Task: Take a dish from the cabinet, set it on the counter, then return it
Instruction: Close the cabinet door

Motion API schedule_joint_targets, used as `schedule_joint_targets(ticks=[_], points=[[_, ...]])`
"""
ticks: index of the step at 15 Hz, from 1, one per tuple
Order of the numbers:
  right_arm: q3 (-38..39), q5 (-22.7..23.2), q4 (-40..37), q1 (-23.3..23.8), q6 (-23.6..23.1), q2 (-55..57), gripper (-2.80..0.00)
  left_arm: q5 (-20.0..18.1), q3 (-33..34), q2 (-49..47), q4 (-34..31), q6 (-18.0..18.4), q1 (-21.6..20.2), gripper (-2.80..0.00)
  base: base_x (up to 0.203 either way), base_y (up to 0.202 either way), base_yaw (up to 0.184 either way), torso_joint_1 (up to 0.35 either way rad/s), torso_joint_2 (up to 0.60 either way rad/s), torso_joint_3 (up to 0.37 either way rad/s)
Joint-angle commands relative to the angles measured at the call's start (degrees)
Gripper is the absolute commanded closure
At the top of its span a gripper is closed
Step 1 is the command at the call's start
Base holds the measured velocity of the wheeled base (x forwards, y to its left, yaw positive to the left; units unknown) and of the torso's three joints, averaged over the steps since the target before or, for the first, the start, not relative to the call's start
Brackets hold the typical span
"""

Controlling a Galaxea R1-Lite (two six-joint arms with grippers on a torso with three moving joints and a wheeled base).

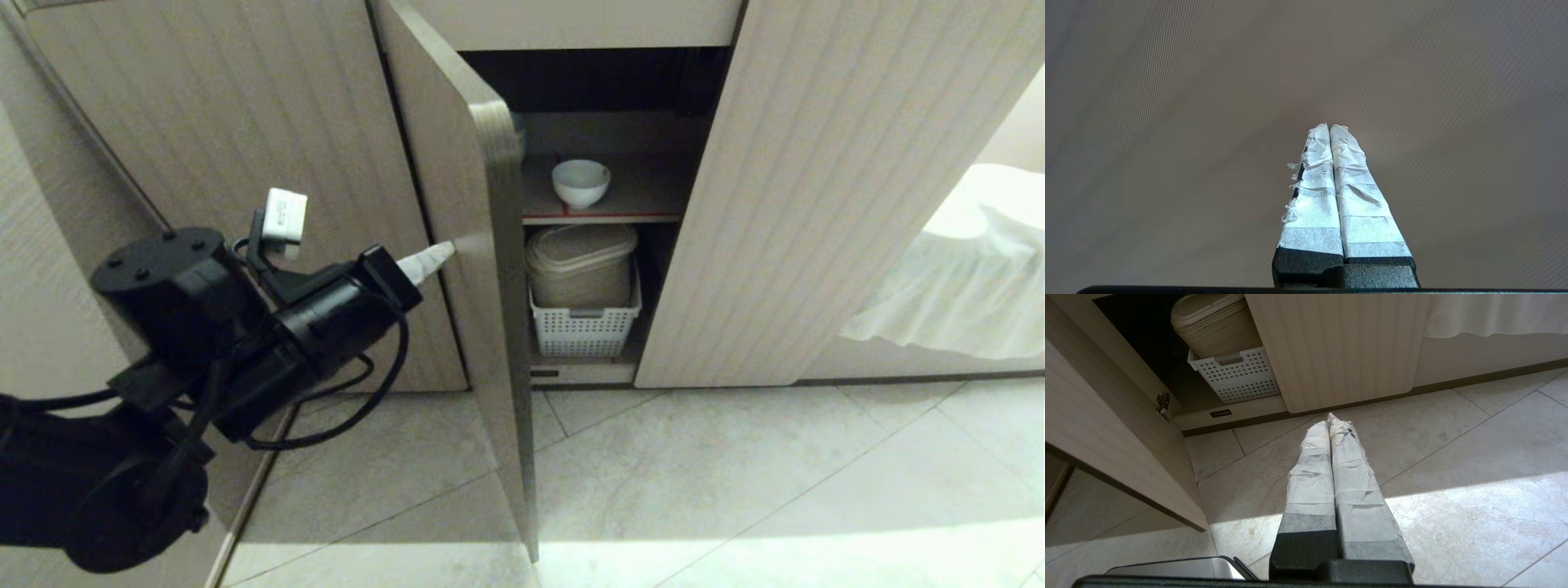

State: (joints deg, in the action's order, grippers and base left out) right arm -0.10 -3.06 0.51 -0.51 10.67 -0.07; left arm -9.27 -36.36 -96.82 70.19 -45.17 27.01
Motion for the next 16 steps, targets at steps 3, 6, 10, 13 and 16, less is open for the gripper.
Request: schedule_joint_targets(ticks=[3, 6, 10, 13, 16], points=[[0.0, 0.0, 0.0, 0.0, 0.1, 0.1, 0.0, -0.4, -6.9, -4.6, 0.4, -0.3, 0.1, 0.0, 0.0, 0.0, 0.0, 0.0, 0.0, 0.0], [0.0, 0.0, 0.0, 0.0, 0.1, 0.1, 0.0, -3.1, -10.5, -5.8, 0.2, -0.3, 0.5, 0.0, 0.0, 0.0, 0.0, 0.0, 0.0, 0.0], [0.0, 0.0, 0.0, 0.0, 0.1, 0.1, 0.0, -3.8, -16.0, -8.5, -0.1, -0.3, 2.2, 0.0, 0.0, 0.0, 0.0, 0.0, 0.0, 0.0], [0.0, 0.0, 0.0, 0.0, 0.1, 0.1, 0.0, -4.6, -21.6, -11.6, -0.3, -0.3, 2.8, 0.0, 0.0, 0.0, 0.0, 0.0, 0.0, 0.0], [0.0, 0.0, 0.0, 0.0, 0.1, 0.1, 0.0, -7.1, -27.1, -15.2, -0.5, -0.1, 2.6, 0.0, 0.0, 0.0, 0.0, 0.0, 0.0, 0.0]])
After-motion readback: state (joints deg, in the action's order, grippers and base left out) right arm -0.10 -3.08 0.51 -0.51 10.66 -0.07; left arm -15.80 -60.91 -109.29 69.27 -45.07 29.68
